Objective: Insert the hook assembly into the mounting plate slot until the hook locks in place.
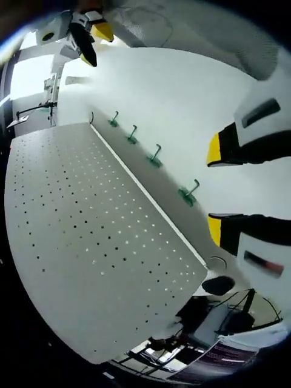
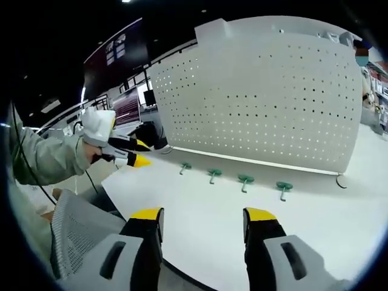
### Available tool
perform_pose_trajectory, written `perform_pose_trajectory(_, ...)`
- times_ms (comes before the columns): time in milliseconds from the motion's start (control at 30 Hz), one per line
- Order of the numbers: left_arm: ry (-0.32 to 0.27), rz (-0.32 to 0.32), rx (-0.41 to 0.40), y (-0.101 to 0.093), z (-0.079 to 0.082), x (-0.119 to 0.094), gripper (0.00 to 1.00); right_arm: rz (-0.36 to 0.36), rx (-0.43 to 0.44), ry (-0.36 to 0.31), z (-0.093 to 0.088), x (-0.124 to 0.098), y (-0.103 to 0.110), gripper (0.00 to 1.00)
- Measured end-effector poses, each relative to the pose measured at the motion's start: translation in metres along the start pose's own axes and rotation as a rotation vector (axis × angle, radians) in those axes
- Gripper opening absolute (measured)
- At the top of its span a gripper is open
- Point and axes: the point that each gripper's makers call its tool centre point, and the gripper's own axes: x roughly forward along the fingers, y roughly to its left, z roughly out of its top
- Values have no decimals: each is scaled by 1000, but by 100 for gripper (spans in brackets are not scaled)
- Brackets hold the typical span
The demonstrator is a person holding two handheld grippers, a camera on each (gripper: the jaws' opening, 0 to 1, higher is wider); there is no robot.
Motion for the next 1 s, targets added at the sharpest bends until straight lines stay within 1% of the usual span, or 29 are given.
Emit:
perform_pose_trajectory(33, 2, -18, 18, 1, -1, 5, 31, 0, 1, 1, 0, 0, 0, 50)
perform_pose_trajectory(67, 2, -22, 23, 2, -1, 6, 29, -1, 1, 3, -1, 1, 0, 50)
perform_pose_trajectory(133, -14, -47, 64, 5, 1, 13, 24, -4, 1, 8, -2, 1, -1, 50)
perform_pose_trajectory(167, -18, -50, 84, 8, 2, 17, 23, -5, 2, 10, -2, 2, -1, 50)
perform_pose_trajectory(267, -6, -70, 107, 13, 0, 28, 24, -9, 7, 17, -4, 3, -1, 49)
perform_pose_trajectory(367, -12, -90, 125, 19, 0, 39, 25, -14, 9, 24, -6, 4, -1, 49)
perform_pose_trajectory(567, -16, -129, 160, 18, 2, 56, 24, -28, 23, 39, -12, 5, -4, 49)
perform_pose_trajectory(700, 7, -157, 205, 20, -1, 71, 23, -34, 28, 49, -15, 6, -5, 49)
perform_pose_trajectory(733, 14, -175, 231, 20, -2, 74, 24, -37, 29, 52, -16, 6, -5, 49)
perform_pose_trajectory(767, 21, -185, 240, 20, -3, 76, 24, -40, 30, 54, -16, 6, -6, 49)
perform_pose_trajectory(833, 25, -204, 247, 22, -3, 81, 25, -45, 35, 60, -18, 6, -8, 49)
perform_pose_trajectory(933, 32, -222, 256, 25, -3, 88, 23, -52, 42, 67, -20, 6, -10, 49)
perform_pose_trajectory(1000, 32, -245, 262, 24, -2, 92, 21, -56, 42, 73, -22, 6, -11, 49)
